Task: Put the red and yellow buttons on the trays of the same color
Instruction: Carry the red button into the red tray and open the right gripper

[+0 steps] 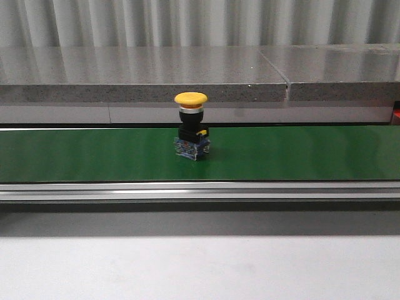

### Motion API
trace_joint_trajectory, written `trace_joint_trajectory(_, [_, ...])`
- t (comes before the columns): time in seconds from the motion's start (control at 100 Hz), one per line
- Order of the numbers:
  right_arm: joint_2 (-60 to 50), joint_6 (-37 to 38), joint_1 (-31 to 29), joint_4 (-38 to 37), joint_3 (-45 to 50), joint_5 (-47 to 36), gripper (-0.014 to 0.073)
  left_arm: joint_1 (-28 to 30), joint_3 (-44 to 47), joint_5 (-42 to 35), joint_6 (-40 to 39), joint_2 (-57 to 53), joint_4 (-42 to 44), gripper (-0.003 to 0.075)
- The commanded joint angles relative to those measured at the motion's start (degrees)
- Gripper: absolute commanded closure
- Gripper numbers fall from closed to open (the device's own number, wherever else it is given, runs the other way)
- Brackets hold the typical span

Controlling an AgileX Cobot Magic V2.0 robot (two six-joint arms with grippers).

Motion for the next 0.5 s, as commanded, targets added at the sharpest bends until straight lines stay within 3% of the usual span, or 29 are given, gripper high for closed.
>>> trace_joint_trajectory(0.0, [-3.4, 0.0, -0.3, 1.2, -2.0, -1.4, 0.0211, -0.6, -1.4, -3.8, 0.2, 0.4, -0.8, 0.0741])
trace_joint_trajectory(0.08, [-3.7, 0.0, -0.3, 1.2, -2.0, -1.4, 0.0046, -0.6, -1.4, -3.8, 0.2, 0.4, -0.8, 0.0741])
trace_joint_trajectory(0.13, [-4.0, 0.0, -0.3, 1.2, -2.0, -1.4, 0.0003, -0.6, -1.4, -3.8, 0.2, 0.4, -0.8, 0.0741])
trace_joint_trajectory(0.49, [-14.7, -1.1, 0.1, 1.2, 2.8, -2.3, -0.0001, -0.6, -1.4, -3.8, 0.2, 0.4, -0.8, 0.0741])
